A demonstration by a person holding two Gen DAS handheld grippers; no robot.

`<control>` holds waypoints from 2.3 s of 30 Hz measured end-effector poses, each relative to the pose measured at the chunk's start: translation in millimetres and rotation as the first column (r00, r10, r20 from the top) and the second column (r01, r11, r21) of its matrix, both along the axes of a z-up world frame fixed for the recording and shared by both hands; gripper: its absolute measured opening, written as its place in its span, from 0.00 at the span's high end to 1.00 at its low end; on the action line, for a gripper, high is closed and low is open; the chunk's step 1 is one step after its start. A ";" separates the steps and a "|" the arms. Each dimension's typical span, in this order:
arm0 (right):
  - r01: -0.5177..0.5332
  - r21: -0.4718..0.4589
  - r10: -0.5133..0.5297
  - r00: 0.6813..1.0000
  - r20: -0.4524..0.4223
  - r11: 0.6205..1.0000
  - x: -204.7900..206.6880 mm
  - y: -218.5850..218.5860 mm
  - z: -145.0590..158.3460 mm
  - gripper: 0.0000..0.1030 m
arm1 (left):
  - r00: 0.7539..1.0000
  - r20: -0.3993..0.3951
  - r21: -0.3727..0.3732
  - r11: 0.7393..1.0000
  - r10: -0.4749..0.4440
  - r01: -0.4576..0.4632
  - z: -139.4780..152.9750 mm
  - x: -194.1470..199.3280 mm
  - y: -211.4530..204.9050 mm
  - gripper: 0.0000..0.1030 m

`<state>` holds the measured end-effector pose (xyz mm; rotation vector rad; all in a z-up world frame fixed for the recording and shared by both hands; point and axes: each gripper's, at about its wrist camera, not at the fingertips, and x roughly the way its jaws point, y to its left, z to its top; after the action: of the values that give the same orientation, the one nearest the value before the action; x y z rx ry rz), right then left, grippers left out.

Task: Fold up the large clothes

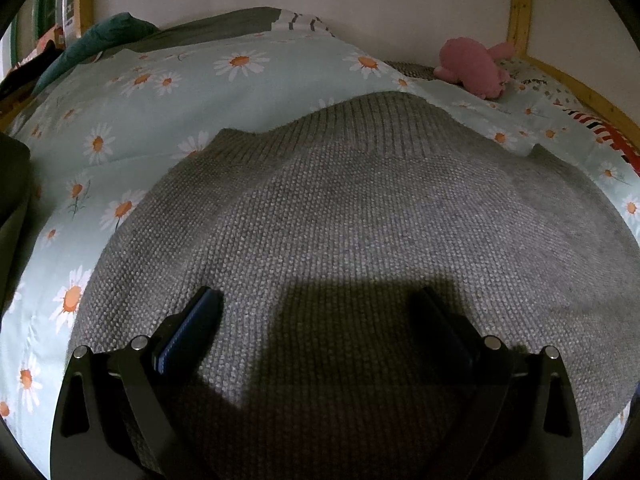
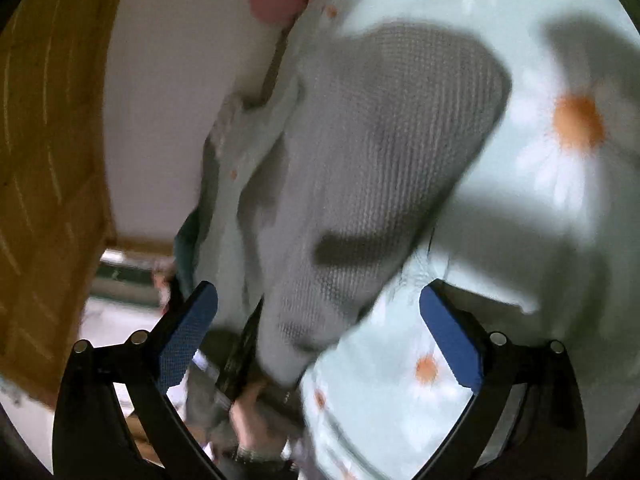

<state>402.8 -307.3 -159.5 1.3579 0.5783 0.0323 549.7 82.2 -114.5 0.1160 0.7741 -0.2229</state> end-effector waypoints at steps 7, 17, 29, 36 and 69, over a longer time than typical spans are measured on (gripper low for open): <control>0.125 -0.124 -0.140 0.983 -0.122 0.984 49.2 -24.4 7.6 0.02 | 1.000 0.002 0.001 1.000 0.003 -0.003 -0.2 -1.0 -0.2 0.06; 0.063 -0.120 -0.081 0.985 -0.150 0.991 33.8 -59.4 11.6 0.73 | 1.000 -0.011 0.023 1.000 0.007 -0.006 1.1 -15.3 -5.6 0.06; 0.108 -0.198 -0.139 0.979 -0.147 0.974 -88.6 -122.2 19.1 0.73 | 0.996 -0.067 0.033 0.998 -0.054 0.056 2.4 -126.6 -81.6 0.06; 0.048 -0.162 -0.072 0.987 -0.145 0.986 -71.3 -134.7 -0.7 0.45 | 0.997 -0.064 0.055 0.998 0.035 -0.032 1.1 -131.5 -87.1 0.06; 0.135 -0.662 0.028 0.973 0.229 0.737 -38.6 -33.8 133.3 0.72 | 0.996 -0.088 0.019 0.999 0.030 -0.029 14.7 -123.6 -66.7 0.05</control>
<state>364.2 -341.1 -26.2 0.6361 0.3026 -0.0681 426.1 15.5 -99.8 0.1121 0.8654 -0.1940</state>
